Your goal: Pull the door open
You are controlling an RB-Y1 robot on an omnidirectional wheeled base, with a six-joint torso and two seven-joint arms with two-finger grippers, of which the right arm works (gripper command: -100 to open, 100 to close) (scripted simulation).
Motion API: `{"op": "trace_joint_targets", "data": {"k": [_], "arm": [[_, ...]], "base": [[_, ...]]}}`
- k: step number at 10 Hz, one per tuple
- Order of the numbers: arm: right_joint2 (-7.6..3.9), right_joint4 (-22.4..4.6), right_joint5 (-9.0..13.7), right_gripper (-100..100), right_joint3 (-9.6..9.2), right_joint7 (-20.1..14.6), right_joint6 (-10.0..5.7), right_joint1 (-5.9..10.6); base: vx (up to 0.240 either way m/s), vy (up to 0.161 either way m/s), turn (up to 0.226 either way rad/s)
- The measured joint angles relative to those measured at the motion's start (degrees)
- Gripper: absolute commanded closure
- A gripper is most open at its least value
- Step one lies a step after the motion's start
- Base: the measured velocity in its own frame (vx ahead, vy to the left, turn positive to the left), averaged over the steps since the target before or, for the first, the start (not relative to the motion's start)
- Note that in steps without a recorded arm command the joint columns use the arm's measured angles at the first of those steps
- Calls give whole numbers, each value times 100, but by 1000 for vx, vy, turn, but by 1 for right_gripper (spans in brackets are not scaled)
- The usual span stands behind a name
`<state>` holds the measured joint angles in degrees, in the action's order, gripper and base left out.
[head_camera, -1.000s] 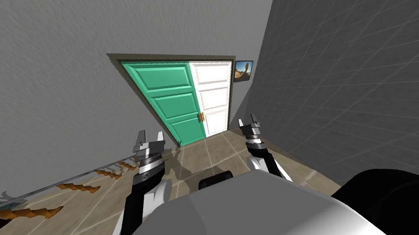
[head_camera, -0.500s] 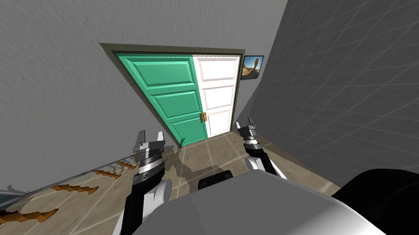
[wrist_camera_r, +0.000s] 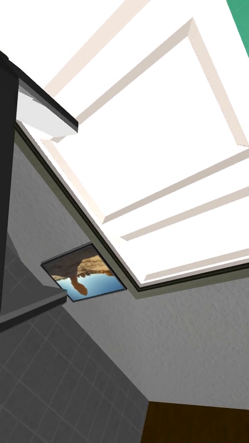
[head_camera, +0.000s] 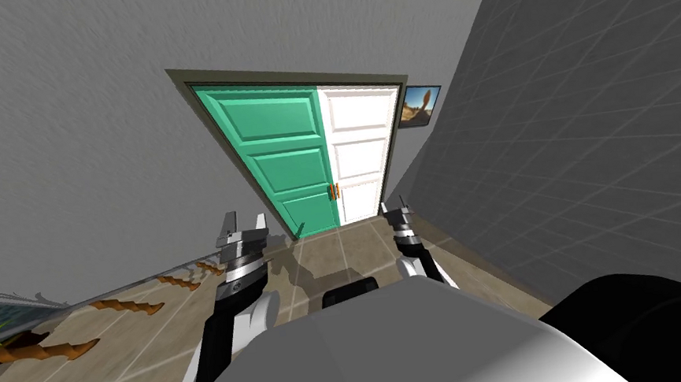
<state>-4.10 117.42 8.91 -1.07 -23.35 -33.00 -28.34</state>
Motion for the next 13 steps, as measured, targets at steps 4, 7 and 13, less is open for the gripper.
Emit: {"op": "trace_joint_targets", "data": {"k": [4,7,13], "arm": [[-107,-394,202,-100,-58,-433,-71,70],[-156,-830,334,-100,-154,-762,-234,136],[-338,-1551,684,-100,-243,-1509,-378,280]], "base": [[105,23,61],[102,16,73],[103,16,72]]}}
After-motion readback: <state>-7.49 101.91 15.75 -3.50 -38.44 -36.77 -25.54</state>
